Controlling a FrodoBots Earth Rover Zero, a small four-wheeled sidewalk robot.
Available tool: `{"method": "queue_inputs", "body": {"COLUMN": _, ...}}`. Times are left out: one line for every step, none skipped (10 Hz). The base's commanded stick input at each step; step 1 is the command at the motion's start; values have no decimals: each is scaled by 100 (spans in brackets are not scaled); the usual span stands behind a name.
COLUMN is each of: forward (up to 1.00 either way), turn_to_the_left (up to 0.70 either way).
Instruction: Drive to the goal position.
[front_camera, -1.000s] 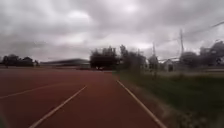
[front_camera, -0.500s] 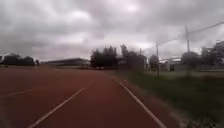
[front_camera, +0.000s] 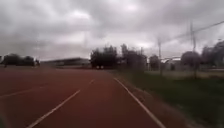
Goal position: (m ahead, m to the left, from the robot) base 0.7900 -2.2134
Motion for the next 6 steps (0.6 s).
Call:
{"method": "queue_inputs", "body": {"forward": 70, "turn_to_the_left": 0}}
{"method": "queue_inputs", "body": {"forward": 70, "turn_to_the_left": 0}}
{"method": "queue_inputs", "body": {"forward": 70, "turn_to_the_left": 0}}
{"method": "queue_inputs", "body": {"forward": 70, "turn_to_the_left": 0}}
{"method": "queue_inputs", "body": {"forward": 70, "turn_to_the_left": 0}}
{"method": "queue_inputs", "body": {"forward": 70, "turn_to_the_left": -10}}
